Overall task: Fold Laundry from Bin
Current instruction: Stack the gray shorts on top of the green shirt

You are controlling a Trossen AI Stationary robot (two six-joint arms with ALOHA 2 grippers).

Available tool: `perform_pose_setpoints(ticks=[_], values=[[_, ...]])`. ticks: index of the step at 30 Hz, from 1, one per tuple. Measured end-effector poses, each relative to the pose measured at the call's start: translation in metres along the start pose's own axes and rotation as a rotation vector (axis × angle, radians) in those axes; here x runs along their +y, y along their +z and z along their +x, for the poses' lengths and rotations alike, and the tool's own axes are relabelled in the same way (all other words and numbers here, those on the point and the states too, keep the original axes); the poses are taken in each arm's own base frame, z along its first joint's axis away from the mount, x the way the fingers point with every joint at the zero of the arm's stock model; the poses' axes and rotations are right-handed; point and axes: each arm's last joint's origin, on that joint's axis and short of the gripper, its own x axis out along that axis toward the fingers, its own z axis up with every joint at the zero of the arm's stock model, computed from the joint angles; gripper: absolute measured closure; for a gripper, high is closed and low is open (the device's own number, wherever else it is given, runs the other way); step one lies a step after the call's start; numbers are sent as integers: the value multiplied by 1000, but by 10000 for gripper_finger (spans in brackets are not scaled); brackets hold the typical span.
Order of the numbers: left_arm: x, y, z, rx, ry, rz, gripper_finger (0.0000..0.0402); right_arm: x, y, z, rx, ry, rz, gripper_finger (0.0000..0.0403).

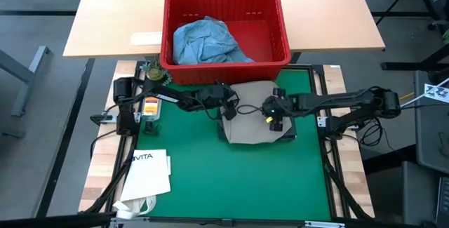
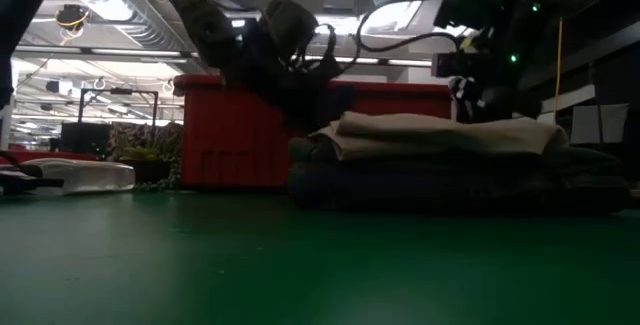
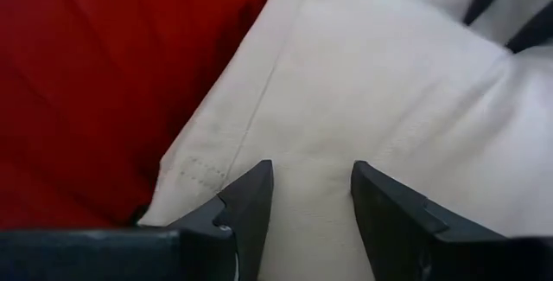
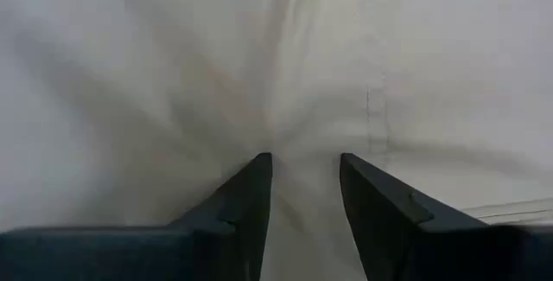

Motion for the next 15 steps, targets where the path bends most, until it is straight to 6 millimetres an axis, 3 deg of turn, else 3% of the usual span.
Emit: perform_pose_setpoints(ticks=[8,15], values=[[8,-9,10,29,11,-23,246,2,-5,3,-8,21,2,260],[10,19,-13,-58,5,-41,246,-7,6,-24,-36,26,4,260]])
